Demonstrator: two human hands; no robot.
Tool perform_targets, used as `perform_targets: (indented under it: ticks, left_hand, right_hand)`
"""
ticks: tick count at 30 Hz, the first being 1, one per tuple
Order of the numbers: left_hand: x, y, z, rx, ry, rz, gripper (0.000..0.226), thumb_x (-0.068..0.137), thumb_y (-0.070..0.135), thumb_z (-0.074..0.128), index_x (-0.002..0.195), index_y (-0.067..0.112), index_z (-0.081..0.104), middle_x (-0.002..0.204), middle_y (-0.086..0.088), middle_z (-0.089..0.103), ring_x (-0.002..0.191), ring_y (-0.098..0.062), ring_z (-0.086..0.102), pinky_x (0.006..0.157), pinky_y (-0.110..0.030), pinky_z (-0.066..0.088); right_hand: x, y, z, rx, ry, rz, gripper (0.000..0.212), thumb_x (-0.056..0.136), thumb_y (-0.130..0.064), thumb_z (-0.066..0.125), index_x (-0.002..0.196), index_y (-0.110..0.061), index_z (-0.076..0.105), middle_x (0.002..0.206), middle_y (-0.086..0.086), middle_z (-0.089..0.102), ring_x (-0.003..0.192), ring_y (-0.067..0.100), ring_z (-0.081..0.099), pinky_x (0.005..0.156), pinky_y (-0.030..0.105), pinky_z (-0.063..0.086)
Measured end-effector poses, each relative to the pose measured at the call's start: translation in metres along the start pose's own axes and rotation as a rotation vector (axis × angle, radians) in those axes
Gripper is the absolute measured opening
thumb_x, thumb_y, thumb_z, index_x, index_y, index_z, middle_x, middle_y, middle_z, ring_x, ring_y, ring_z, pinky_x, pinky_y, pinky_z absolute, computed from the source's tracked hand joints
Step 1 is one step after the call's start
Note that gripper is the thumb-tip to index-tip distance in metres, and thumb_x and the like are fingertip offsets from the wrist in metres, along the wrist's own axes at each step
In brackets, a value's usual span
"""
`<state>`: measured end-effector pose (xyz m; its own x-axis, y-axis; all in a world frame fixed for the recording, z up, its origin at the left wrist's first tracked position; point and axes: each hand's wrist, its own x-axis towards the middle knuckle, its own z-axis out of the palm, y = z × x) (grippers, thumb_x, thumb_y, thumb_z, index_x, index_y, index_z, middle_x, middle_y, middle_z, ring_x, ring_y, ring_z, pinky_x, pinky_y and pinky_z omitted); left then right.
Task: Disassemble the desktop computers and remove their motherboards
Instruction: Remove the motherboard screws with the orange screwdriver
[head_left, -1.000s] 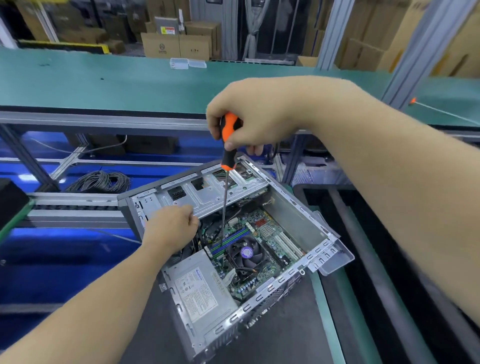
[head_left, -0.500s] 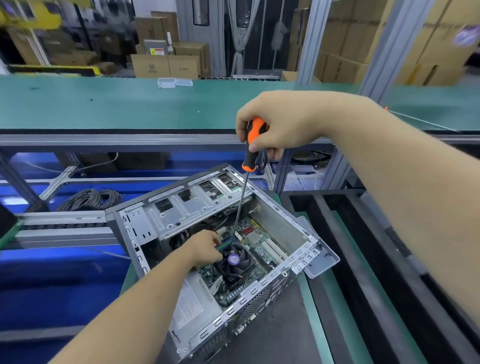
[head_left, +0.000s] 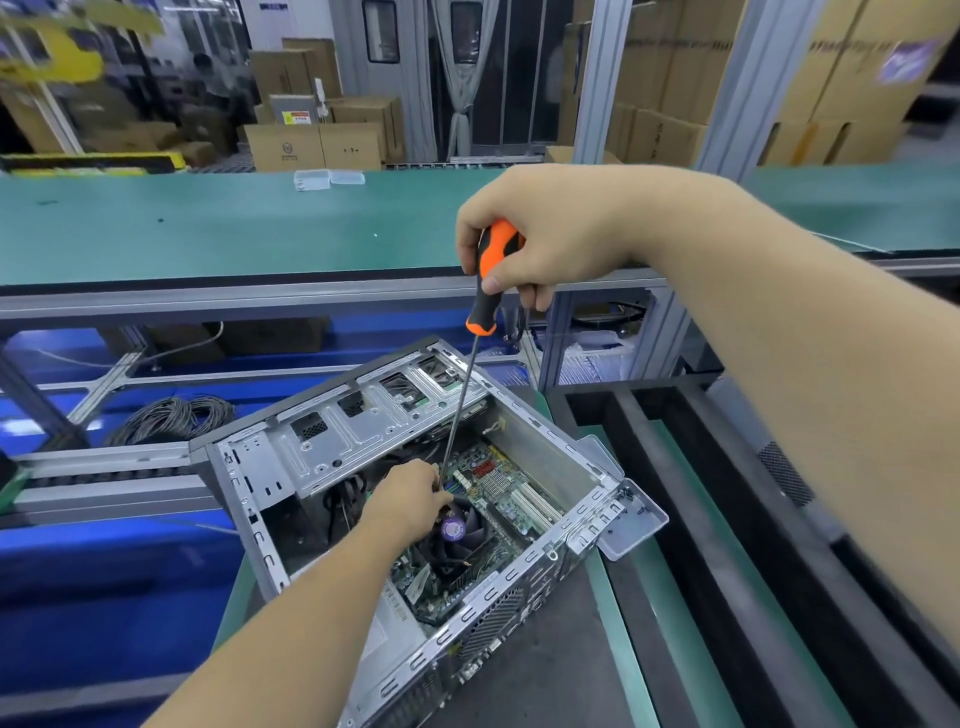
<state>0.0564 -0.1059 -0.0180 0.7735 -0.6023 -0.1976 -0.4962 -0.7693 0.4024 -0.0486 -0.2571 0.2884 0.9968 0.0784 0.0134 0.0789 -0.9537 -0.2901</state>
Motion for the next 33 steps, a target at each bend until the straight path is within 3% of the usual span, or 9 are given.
perform_targets:
  ticks: [4, 7, 12, 15, 18, 21, 25, 29, 33]
  left_hand:
    - [0.003, -0.002, -0.012, 0.021, 0.059, -0.079, 0.036, 0.1, 0.031, 0.059, 0.072, 0.013, 0.044, 0.071, -0.006, 0.055, 0.064, -0.027, 0.053, 0.063, -0.035, 0.045]
    - [0.005, -0.009, -0.022, -0.162, 0.084, -0.221, 0.043, 0.102, 0.026, 0.056, 0.065, 0.01, 0.04, 0.056, -0.005, 0.044, 0.049, -0.021, 0.041, 0.05, -0.029, 0.034]
    - [0.0, -0.011, -0.03, -1.394, -0.081, -0.582, 0.025, 0.094, 0.006, 0.035, 0.071, 0.017, 0.033, 0.053, 0.002, 0.024, 0.04, -0.012, 0.016, 0.04, -0.018, 0.015]
    - [-0.005, -0.008, -0.039, -1.701, -0.144, -0.569, 0.02, 0.092, 0.006, 0.035, 0.074, 0.016, 0.035, 0.059, -0.001, 0.034, 0.05, -0.012, 0.021, 0.039, -0.02, 0.02]
    - [-0.008, -0.009, -0.045, -1.73, -0.134, -0.57, 0.019, 0.098, 0.005, 0.035, 0.09, 0.003, 0.051, 0.07, -0.005, 0.04, 0.058, -0.012, 0.028, 0.043, -0.02, 0.028]
    - [-0.008, -0.017, -0.055, -1.674, -0.118, -0.564, 0.027, 0.099, 0.008, 0.032, 0.1, -0.003, 0.057, 0.069, -0.002, 0.036, 0.058, -0.01, 0.024, 0.049, -0.021, 0.023]
    - [0.002, -0.029, -0.08, -1.641, -0.084, -0.501, 0.028, 0.102, 0.007, 0.028, 0.1, 0.0, 0.055, 0.063, 0.002, 0.034, 0.055, -0.009, 0.021, 0.042, -0.018, 0.022]
    - [0.008, -0.041, -0.096, -1.686, -0.099, -0.445, 0.022, 0.099, -0.004, 0.024, 0.096, 0.007, 0.043, 0.062, 0.001, 0.033, 0.054, -0.01, 0.02, 0.041, -0.018, 0.024]
    - [0.02, -0.05, -0.103, -1.217, 0.2, -0.462, 0.019, 0.096, 0.002, 0.034, 0.093, 0.003, 0.053, 0.059, -0.003, 0.031, 0.044, -0.015, 0.025, 0.043, -0.021, 0.021]
  right_hand:
    - [0.0, 0.0, -0.003, -0.042, 0.041, 0.025, 0.007, 0.095, -0.018, 0.065, 0.1, -0.02, 0.061, 0.081, -0.003, 0.07, 0.059, 0.011, 0.071, 0.062, 0.029, 0.06]
    - [0.0, 0.003, -0.009, -0.001, 0.177, 0.054, 0.018, 0.094, -0.023, 0.068, 0.107, -0.017, 0.058, 0.087, 0.0, 0.067, 0.059, 0.011, 0.07, 0.055, 0.025, 0.059]
    - [0.01, 0.001, -0.004, 0.233, 0.583, 0.091, 0.038, 0.085, -0.034, 0.077, 0.099, -0.001, 0.063, 0.091, 0.019, 0.066, 0.078, 0.028, 0.07, 0.066, 0.037, 0.062]
    - [0.016, -0.006, 0.01, 0.601, 0.738, 0.108, 0.03, 0.09, -0.026, 0.07, 0.076, -0.002, 0.058, 0.07, 0.017, 0.056, 0.069, 0.03, 0.068, 0.069, 0.045, 0.061]
    - [0.02, -0.01, 0.026, 0.716, 0.802, 0.113, 0.027, 0.097, -0.018, 0.054, 0.075, -0.017, 0.039, 0.066, -0.002, 0.035, 0.054, 0.023, 0.056, 0.051, 0.032, 0.051]
    - [0.023, -0.008, 0.043, 0.524, 0.737, 0.119, 0.021, 0.092, -0.02, 0.06, 0.082, -0.009, 0.046, 0.067, -0.002, 0.037, 0.056, 0.015, 0.038, 0.053, 0.03, 0.038]
    - [0.019, 0.006, 0.088, 0.226, 0.45, 0.275, 0.018, 0.083, -0.02, 0.064, 0.083, -0.016, 0.046, 0.072, -0.003, 0.046, 0.058, 0.016, 0.046, 0.048, 0.028, 0.038]
    - [-0.001, 0.038, 0.159, 0.056, 0.259, 0.596, 0.017, 0.086, -0.015, 0.059, 0.087, -0.015, 0.043, 0.089, 0.008, 0.056, 0.085, 0.034, 0.057, 0.069, 0.034, 0.043]
    - [-0.025, 0.062, 0.212, -0.149, 0.15, 0.861, 0.026, 0.095, -0.029, 0.058, 0.112, -0.01, 0.051, 0.115, 0.015, 0.058, 0.094, 0.035, 0.063, 0.07, 0.036, 0.043]
